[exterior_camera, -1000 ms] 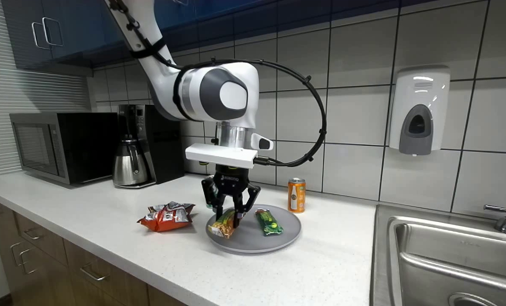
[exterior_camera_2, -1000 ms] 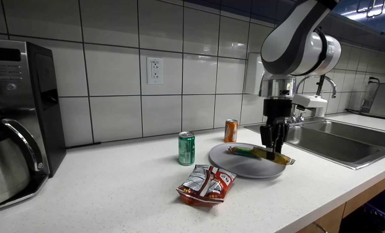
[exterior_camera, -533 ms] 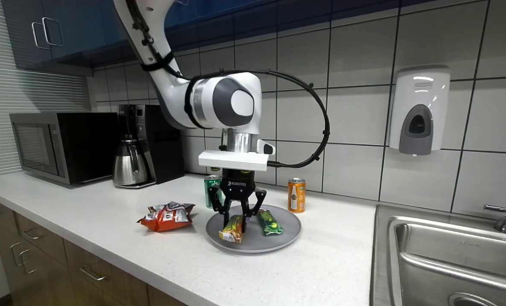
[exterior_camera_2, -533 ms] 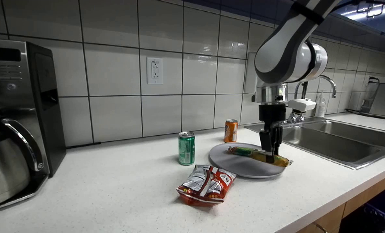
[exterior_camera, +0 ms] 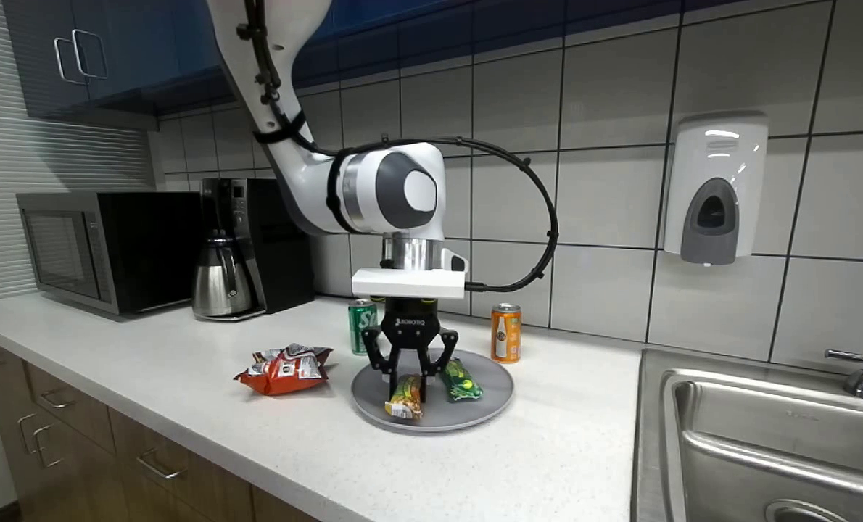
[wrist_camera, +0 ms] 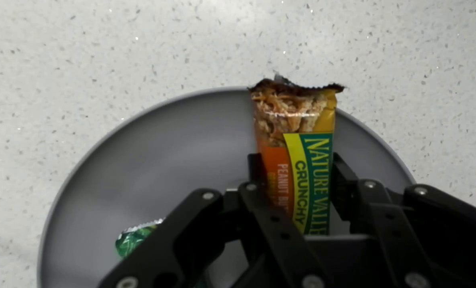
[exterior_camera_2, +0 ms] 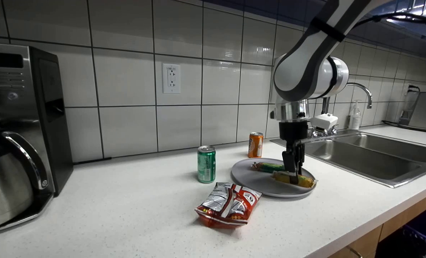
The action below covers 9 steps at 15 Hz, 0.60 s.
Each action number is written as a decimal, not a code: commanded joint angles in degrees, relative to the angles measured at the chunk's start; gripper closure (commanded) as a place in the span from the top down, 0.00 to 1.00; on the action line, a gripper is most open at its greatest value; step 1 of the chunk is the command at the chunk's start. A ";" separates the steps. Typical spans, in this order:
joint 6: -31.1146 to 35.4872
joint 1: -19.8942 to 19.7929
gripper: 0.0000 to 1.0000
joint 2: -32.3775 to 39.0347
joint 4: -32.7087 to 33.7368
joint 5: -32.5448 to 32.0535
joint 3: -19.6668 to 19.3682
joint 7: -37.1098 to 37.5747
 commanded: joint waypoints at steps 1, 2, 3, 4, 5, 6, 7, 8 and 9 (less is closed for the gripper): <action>-2.52 -0.99 0.19 0.93 2.37 -1.58 1.16 -0.90; -2.51 -1.03 0.67 0.87 2.42 -1.62 1.24 -0.86; -2.38 -1.05 0.68 0.80 2.40 -1.67 1.26 -0.83; -2.29 -1.11 0.73 0.65 2.36 -1.58 1.31 -0.84; -2.23 -1.17 0.81 0.41 2.29 -1.50 1.32 -0.84; -2.10 -1.27 0.88 0.11 2.15 -1.30 1.37 -0.93; -2.10 -1.34 0.96 -0.15 2.12 -1.16 1.39 -0.94; -2.02 -1.48 0.99 -0.62 1.86 -0.88 1.46 -1.05; -1.97 -1.53 1.00 -0.82 1.81 -0.80 1.49 -1.08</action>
